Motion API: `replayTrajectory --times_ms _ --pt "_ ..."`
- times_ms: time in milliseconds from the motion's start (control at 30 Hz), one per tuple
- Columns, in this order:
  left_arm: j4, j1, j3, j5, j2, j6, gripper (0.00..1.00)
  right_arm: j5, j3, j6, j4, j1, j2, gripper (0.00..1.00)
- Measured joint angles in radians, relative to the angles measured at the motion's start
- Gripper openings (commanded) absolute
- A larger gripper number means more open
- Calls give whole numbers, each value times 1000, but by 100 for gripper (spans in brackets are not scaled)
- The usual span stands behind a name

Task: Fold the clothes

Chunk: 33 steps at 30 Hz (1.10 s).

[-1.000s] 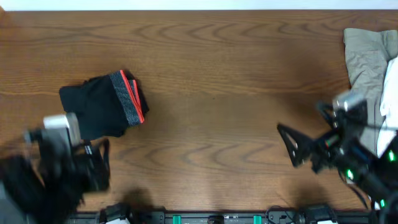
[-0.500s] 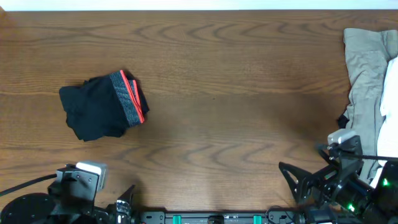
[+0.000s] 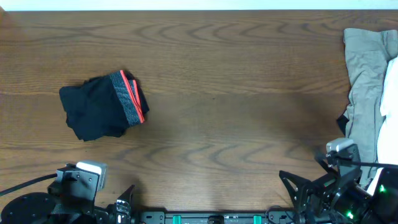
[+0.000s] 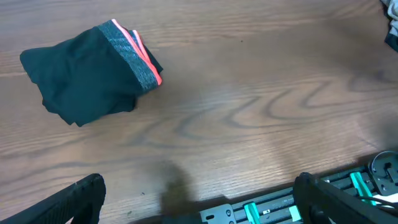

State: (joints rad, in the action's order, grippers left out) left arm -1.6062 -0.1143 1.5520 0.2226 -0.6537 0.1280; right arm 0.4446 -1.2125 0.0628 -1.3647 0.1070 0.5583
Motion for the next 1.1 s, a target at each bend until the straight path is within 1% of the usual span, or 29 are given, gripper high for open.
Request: replayTrajectory --times_ms 167,233,267,333,400,467,533,667,867,1000,1100 --pt "0 0 0 3 0 0 98 -1 92 -1 2 -19 -42 99" --pt "0 0 0 3 0 0 98 -21 142 -9 55 -19 -71 99" --pt "0 0 -1 3 0 0 98 -32 167 -13 105 -19 -86 99" --pt "0 0 -2 3 0 0 98 -51 222 -19 258 -19 -119 99" --pt "0 0 -3 3 0 0 98 -63 299 -27 449 -19 -159 99" --pt "0 0 -5 3 0 0 98 -71 385 -29 580 -19 -202 99" --pt "0 0 -5 4 0 0 98 -76 490 -30 674 -19 -246 99" --pt "0 0 -5 6 0 0 98 -80 697 -30 785 -19 -312 99" --pt "0 0 -5 6 0 0 98 -83 896 -30 850 -19 -428 99" --pt "0 0 -5 6 0 0 98 -82 967 -30 856 -19 -512 99" --pt "0 0 -5 6 0 0 98 -83 1000 -30 859 -19 -542 99"
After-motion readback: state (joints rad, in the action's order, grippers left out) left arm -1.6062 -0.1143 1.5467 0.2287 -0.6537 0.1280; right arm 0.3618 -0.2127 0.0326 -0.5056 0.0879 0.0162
